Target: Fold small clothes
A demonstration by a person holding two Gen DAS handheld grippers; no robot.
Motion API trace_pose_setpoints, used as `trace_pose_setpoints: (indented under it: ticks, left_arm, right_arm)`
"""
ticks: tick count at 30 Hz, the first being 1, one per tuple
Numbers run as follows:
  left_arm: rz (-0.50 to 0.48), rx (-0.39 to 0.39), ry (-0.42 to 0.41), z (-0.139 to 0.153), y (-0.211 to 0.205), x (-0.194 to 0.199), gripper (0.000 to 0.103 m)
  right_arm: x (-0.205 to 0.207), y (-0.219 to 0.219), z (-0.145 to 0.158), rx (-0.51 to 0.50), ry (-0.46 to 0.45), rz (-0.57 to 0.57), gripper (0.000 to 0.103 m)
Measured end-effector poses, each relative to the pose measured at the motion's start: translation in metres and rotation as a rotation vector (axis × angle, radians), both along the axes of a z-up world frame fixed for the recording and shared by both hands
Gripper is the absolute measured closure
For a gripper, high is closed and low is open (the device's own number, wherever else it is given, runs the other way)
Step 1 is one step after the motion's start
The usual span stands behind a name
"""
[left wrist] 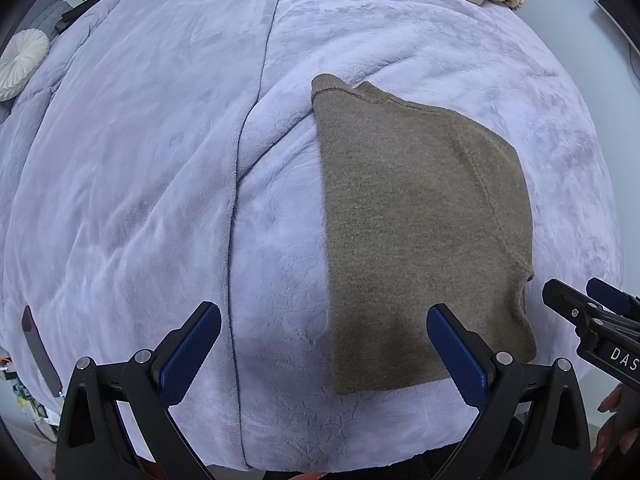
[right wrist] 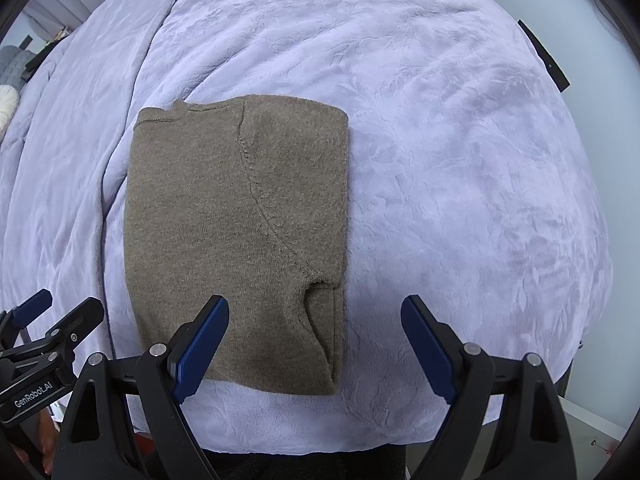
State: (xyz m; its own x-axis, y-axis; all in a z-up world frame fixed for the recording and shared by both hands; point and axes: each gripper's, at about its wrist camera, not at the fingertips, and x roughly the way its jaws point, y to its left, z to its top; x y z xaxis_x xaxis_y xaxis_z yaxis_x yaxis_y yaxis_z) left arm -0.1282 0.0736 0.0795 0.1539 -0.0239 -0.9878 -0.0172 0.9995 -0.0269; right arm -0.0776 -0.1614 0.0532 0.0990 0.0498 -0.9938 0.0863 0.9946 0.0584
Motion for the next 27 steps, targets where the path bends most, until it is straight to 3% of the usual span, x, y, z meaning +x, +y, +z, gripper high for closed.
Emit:
trace_pose_setpoints:
  ticks: [27]
  left_arm:
    - [0.026,-0.003,-0.048,0.003,0.020,0.003,0.000]
  right_arm:
    - [-0.007,0.007,-0.010,-0.002,0.032,0.002,0.013]
